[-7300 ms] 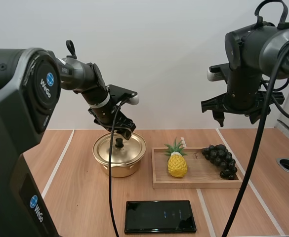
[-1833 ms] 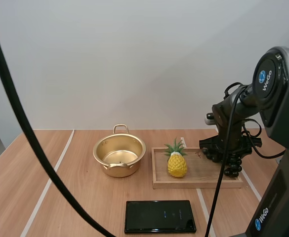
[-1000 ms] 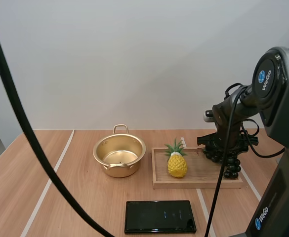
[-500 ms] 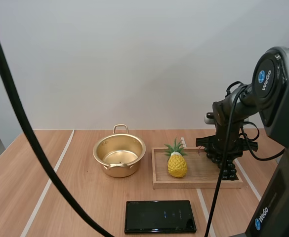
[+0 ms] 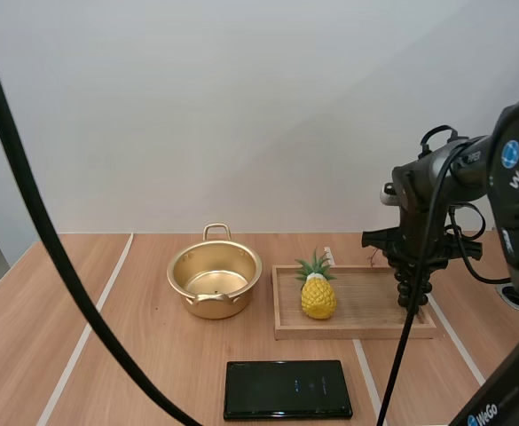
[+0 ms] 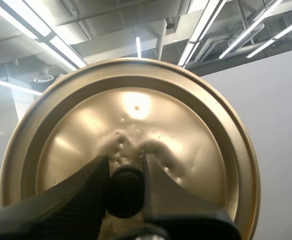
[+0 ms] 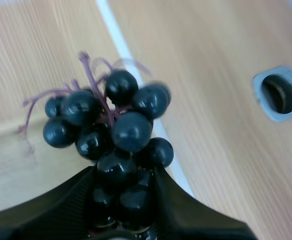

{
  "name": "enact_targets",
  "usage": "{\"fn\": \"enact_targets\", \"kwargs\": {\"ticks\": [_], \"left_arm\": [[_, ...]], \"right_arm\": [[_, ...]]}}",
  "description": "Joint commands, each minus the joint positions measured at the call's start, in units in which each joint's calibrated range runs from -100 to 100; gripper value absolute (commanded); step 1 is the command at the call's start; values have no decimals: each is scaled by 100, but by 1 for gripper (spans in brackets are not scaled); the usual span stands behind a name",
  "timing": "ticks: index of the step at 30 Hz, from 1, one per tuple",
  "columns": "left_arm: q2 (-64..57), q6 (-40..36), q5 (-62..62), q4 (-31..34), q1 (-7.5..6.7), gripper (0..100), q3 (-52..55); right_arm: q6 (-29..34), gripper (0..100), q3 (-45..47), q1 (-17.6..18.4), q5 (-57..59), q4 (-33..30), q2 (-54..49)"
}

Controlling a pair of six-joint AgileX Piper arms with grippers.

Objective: Open the pot, put the grape inside, and close it

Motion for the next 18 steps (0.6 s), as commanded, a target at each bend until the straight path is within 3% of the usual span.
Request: {"fn": "enact_targets", "kwargs": {"ticks": [1, 3, 11, 18], "left_arm": [[-28, -40, -65, 30, -6, 0, -16], [-28, -40, -65, 30, -6, 0, -16], [-28, -40, -46, 30, -6, 0, -16], [-28, -40, -46, 30, -6, 0, -16]], "right_arm": [[136, 0, 4, -21, -233, 129, -463], [-95, 0, 4, -21, -420, 200, -660], [-2035, 0, 4, 34, -777, 472, -1137], [-2240, 0, 4, 242, -801, 742, -1483]]}}
